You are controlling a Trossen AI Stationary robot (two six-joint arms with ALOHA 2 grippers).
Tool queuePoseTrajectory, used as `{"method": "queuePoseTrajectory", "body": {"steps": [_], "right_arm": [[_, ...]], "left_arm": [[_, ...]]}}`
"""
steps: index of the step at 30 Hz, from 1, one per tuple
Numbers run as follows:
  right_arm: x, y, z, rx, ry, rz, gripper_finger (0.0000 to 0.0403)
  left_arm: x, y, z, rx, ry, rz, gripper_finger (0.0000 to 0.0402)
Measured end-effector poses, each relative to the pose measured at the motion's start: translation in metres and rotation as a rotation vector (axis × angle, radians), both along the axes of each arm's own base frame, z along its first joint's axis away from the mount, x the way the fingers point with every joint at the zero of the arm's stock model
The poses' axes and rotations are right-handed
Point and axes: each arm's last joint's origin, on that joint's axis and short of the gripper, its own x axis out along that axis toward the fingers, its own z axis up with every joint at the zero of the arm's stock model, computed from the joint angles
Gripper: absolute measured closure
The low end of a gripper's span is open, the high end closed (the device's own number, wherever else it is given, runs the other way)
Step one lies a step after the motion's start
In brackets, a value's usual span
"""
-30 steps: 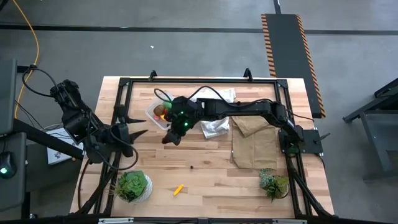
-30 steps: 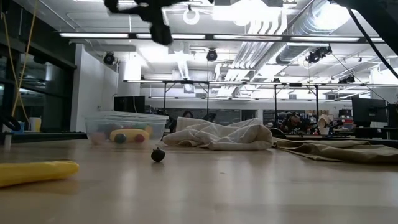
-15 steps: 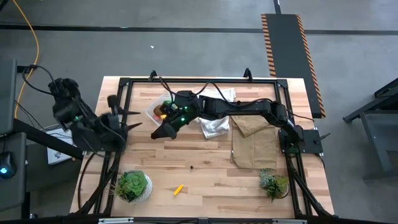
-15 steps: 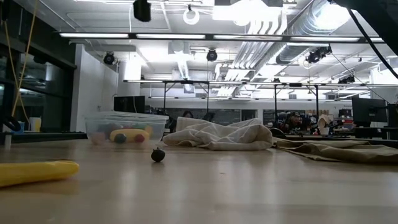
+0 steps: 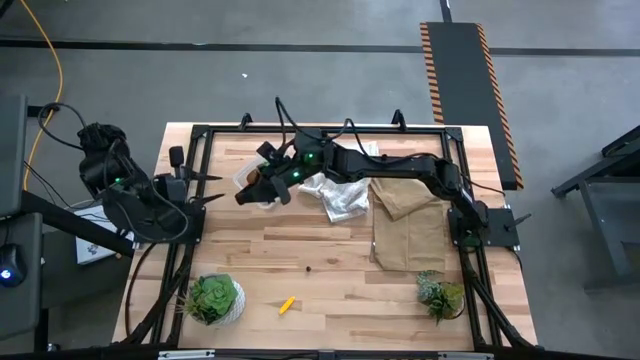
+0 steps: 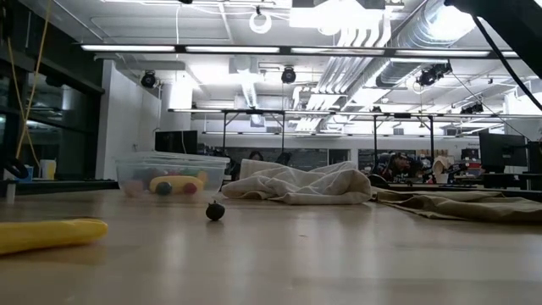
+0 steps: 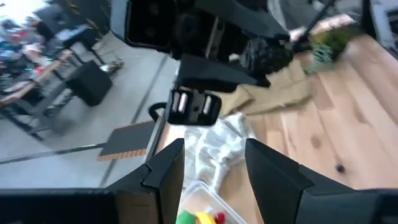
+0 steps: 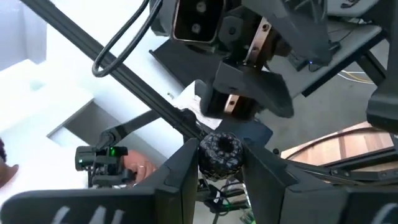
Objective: Pick and placing Produce into tupperware
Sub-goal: Put the black blackberry into the transparent bin
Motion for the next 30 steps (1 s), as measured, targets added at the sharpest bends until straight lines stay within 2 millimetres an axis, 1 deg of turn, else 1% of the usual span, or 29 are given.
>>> {"method": "queuePoseTrajectory", "body": {"steps": [4,7,11,16,19,23,28,30], "right_arm": [[-0.001,-0.005,0.000,-0.007,-0.003,0.026,0.0306],[-0.006,-0.006,0.008,-0.020,-0.018,0.038,0.0306],[-0.020,-0.010,0.023,-0.067,-0.014,0.044,0.0306],[-0.041,-0.023,0.039,-0.145,0.044,0.009,0.0306],[-0.051,-0.030,0.045,-0.174,0.071,-0.011,0.0306],[-0.055,-0.033,0.043,-0.190,0.101,-0.013,0.0306],[-0.057,-0.033,0.044,-0.210,0.110,-0.003,0.0306],[-0.058,-0.032,0.043,-0.211,0.113,0.009,0.0306]], "left_arm": [[0.004,-0.003,0.001,0.020,-0.030,0.044,0.0243],[0.002,-0.001,0.001,0.007,-0.039,0.046,0.0243],[0.001,0.000,0.002,-0.004,-0.046,0.049,0.0243],[0.007,-0.005,0.002,0.005,-0.052,0.058,0.0243],[0.016,-0.012,0.003,0.059,-0.058,0.070,0.0243],[0.034,-0.019,0.003,0.097,-0.054,0.121,0.0243],[0.056,-0.011,0.001,0.031,-0.033,0.164,0.0243],[0.066,-0.006,0.002,0.036,-0.022,0.180,0.0243]]}}
